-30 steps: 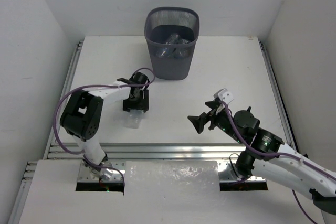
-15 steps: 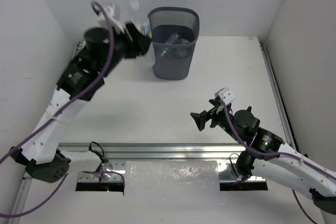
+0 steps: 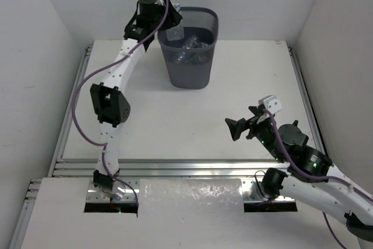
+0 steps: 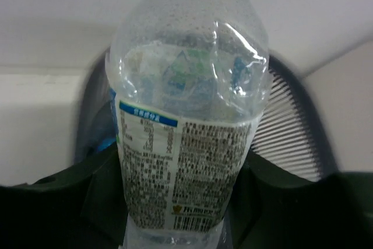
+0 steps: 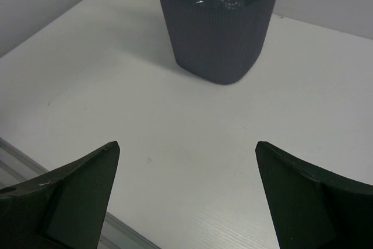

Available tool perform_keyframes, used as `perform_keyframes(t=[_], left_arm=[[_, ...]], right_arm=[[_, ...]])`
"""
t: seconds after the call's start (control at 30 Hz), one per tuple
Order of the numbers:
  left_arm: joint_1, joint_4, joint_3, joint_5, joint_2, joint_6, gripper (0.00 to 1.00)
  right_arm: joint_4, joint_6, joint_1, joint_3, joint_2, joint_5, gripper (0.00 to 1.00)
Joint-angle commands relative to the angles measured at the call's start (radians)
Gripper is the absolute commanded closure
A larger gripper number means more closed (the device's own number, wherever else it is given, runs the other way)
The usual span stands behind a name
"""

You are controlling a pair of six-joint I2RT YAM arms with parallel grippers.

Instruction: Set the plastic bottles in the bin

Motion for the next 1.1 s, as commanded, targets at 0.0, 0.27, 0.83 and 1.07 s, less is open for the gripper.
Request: perform_keyframes(t=[0.0, 0.27, 0.83, 1.07], left_arm=[[-0.030, 0.101, 0.174, 0.142, -0.001, -0.004, 0.74], [-0.032, 0.157, 0.008, 0.134, -0.105, 0.048, 0.00], [-0.082, 0.028, -1.209, -0.545, -1.311, 0.098, 0.00], [-0.081, -0.087, -1.526, -0.697, -1.718, 0.155, 0.00]], right_arm=[[-0.041, -0.010, 0.001, 0.068, -0.025, 0.052, 0.01], [-0.055, 0.001, 0.001, 0.078, -0.058, 0.062, 0.01], [-0.442, 0.203, -0.001, 0.254, 0.191, 0.384, 0.01], [-0.476, 0.234, -0.001, 0.165, 0.150, 0.368, 0.01]])
